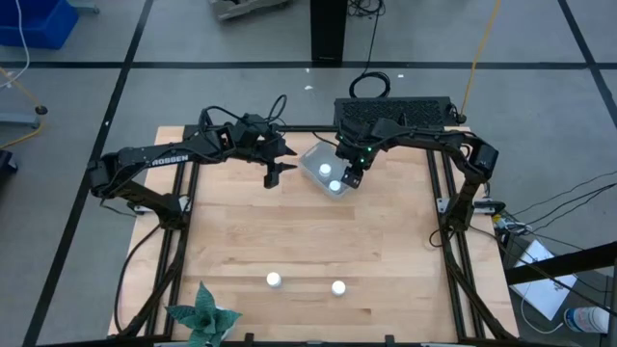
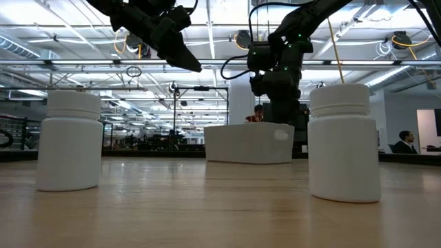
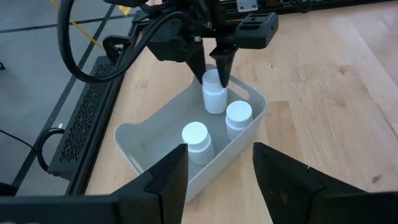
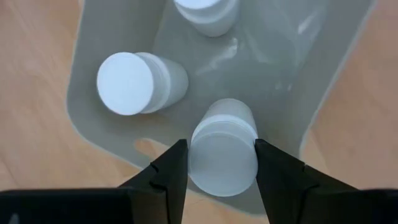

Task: Pick and place pill bottles into a basket
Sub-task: Put the white pill bottle into the gray bin

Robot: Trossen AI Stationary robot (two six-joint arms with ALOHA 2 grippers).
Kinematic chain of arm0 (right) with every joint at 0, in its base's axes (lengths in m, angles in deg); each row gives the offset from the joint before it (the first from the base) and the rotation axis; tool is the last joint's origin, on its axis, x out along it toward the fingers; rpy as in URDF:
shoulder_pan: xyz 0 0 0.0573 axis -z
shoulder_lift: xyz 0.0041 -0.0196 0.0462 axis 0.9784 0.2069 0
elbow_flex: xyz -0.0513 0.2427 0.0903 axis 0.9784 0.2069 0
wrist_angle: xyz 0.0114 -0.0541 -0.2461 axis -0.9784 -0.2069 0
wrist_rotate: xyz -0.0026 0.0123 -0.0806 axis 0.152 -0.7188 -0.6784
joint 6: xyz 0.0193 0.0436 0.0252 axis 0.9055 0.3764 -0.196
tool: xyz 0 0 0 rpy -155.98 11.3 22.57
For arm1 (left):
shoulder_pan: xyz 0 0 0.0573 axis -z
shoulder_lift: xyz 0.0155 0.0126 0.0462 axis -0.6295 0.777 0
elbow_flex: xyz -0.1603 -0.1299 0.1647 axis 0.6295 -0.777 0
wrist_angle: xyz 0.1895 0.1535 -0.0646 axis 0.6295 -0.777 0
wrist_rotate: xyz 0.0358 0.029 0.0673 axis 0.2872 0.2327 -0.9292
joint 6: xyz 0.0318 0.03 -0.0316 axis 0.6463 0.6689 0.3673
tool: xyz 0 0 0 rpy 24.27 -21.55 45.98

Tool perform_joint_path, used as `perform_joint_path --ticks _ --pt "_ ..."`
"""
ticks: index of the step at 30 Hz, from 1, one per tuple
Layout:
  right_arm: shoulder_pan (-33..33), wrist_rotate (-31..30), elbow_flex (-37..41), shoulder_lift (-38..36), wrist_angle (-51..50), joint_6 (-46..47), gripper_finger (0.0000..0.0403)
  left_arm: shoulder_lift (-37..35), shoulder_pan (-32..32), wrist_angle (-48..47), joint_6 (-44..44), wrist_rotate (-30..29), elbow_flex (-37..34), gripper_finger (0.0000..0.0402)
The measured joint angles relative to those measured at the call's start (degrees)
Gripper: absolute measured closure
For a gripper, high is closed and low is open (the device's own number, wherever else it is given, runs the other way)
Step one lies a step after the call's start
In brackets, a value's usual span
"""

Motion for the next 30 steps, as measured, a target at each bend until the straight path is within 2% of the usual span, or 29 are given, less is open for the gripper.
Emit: perform_joint_path --ticks 26,30 --pt "-0.09 0.1 0.0 0.0 2.66 2.27 0.0258 0.0 0.0 -0.01 -0.07 0.0 0.0 0.0218" --pt "-0.79 0.02 0.0 0.0 4.28 2.31 0.0248 0.0 0.0 -0.02 -0.07 0.0 0.0 0.0218"
